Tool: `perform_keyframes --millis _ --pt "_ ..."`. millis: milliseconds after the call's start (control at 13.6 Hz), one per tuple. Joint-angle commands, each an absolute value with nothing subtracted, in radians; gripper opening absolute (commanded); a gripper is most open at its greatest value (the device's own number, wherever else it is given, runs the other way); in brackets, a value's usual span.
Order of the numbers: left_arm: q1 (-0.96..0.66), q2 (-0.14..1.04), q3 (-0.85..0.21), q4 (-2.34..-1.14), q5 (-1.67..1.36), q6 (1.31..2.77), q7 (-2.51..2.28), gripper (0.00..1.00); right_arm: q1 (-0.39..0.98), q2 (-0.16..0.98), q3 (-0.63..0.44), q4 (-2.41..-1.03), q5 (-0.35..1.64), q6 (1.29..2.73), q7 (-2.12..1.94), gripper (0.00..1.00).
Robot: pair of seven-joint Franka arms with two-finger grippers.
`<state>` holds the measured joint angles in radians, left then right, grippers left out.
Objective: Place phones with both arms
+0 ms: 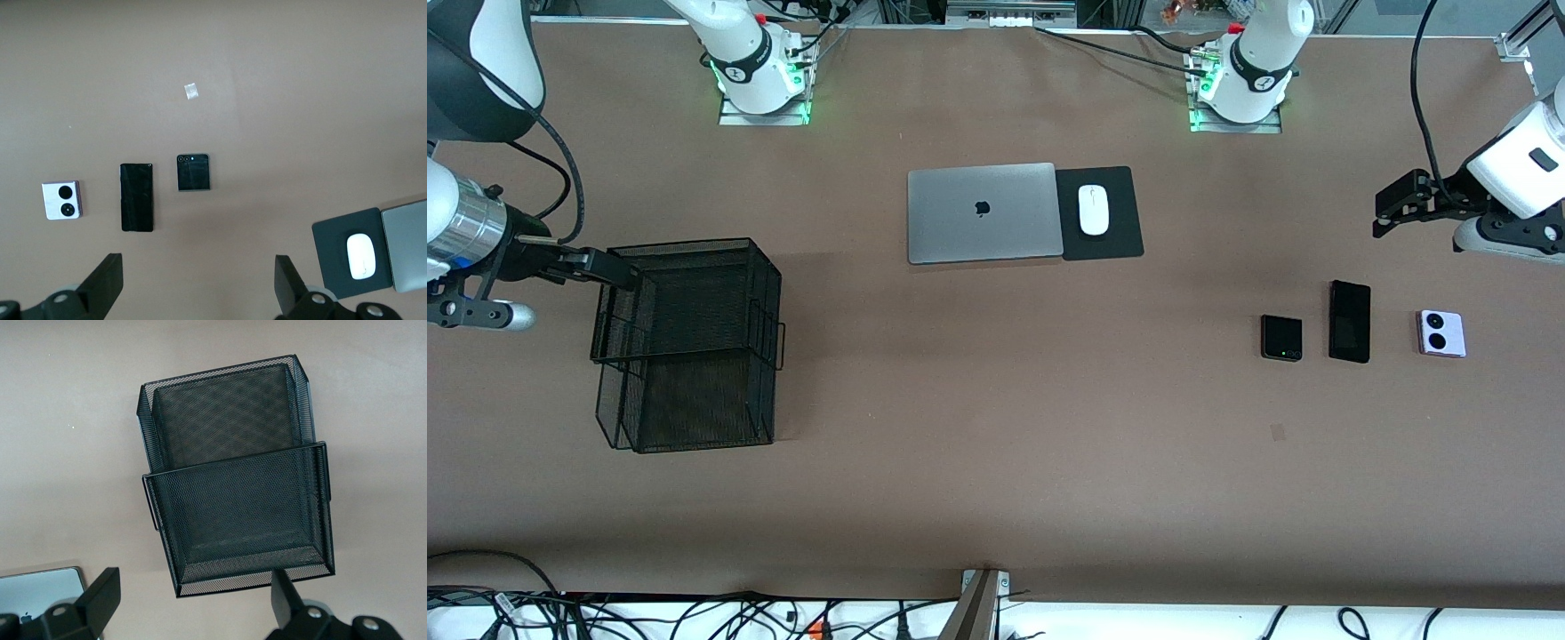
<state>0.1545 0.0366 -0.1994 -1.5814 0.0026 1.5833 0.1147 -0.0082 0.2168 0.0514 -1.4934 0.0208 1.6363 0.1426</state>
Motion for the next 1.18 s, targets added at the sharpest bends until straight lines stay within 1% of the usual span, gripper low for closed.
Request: perform_keyframes --millis 0,147,515,882,1103 --pt "0.153 0.049 -0.201 -1.586 0.063 1.566 0.144 1.0 -0.002 0.207 0.048 -1.505 0.021 1.638 0.143 1.0" --pt "0.146 0.054 -0.213 -1.611 0.138 1.566 0.149 1.0 -0.002 0.207 0.048 -1.505 0.021 1.638 0.143 1.0" --pt "0.146 0.055 -0.229 -1.657 0.161 1.581 0.147 1.0 -0.002 0.207 0.048 -1.505 0.02 1.641 0.143 1.0" --pt "0.156 0.055 -0.229 -1.784 0.176 1.741 0.149 1.0 -0.002 0.207 0.048 -1.505 0.02 1.641 0.143 1.0" --pt "0.161 0.093 -0.227 -1.796 0.178 1.793 0.152 1.0 -0.002 0.207 0.048 -1.505 0.021 1.641 0.143 1.0"
